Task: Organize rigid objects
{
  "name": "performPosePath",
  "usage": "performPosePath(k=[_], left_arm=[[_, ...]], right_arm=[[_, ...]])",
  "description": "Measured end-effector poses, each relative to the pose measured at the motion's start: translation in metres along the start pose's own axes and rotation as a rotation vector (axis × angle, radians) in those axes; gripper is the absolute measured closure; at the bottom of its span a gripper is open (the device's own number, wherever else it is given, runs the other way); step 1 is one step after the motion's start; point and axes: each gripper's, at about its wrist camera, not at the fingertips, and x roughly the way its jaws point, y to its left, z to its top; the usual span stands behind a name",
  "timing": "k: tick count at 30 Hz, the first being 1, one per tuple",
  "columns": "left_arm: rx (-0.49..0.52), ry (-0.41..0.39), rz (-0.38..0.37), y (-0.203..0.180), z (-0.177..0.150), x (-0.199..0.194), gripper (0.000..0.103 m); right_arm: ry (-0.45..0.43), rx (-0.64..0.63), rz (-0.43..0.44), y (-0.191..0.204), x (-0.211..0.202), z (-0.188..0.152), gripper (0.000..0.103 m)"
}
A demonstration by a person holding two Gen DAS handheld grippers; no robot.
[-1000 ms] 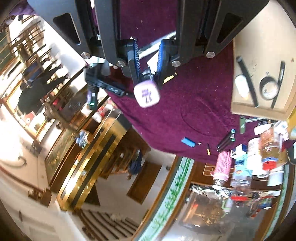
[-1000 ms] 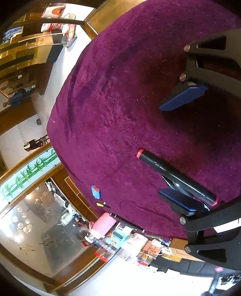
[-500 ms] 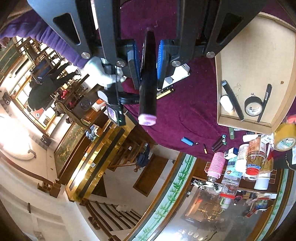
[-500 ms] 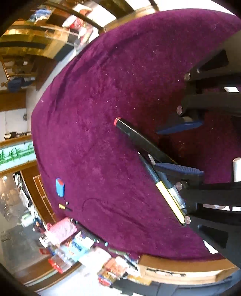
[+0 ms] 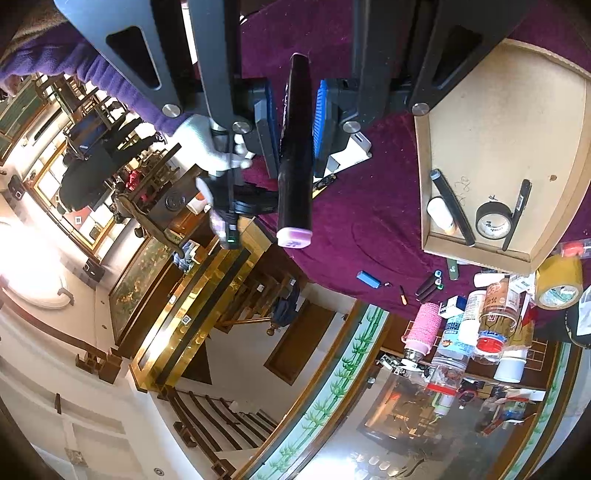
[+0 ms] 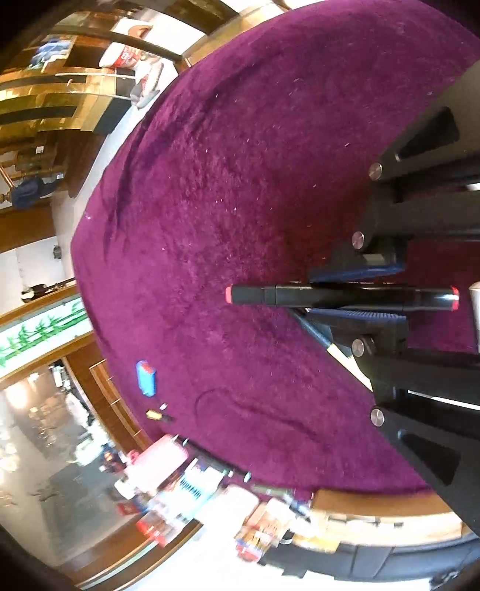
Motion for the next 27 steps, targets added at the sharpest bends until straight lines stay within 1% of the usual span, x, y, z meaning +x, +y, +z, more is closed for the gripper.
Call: performPosePath(k=[5,8,11,13,16,17,21,25,27], left_arm=[[-0.020,0.008,-0.007,0.002,-0.002,0.004,0.087],[-0.030,0.019,-0.019,0.004,-0.003,0.009,0.087],[-0.041,0.027,-0.022,0.005,-0.003,0.012,0.087],[-0.049,0.028,-0.021,0.006,-0.004,0.013,0.087],[-0.056,0.026,-0.010,0.007,-0.005,0.013,0.087],[-0.064,0.023,-0.006,0.009,-0.005,0.012,0.087],[-0.091,0.003,0.015,0.019,-0.002,0.003,0.087],[-0.101,-0.026,0.057,0.028,0.001,-0.011,0.087],[-0.124,-0.040,0.075,0.039,0.003,-0.019,0.087]], right_arm=[[-0.052,-0.053,0.066,0.005,-0.037,-0.015,0.088],[-0.067,-0.074,0.123,0.009,-0.055,-0.029,0.088],[-0.085,-0.105,0.178,0.020,-0.072,-0.044,0.087],[-0.107,-0.137,0.198,0.031,-0.083,-0.051,0.087],[-0.121,-0.176,0.255,0.047,-0.095,-0.059,0.089],[-0.125,-0.190,0.263,0.051,-0.097,-0.060,0.091],[-0.139,-0.245,0.315,0.072,-0.113,-0.068,0.091],[-0.156,-0.308,0.384,0.099,-0.128,-0.076,0.091],[-0.152,-0.340,0.414,0.114,-0.133,-0.079,0.090]])
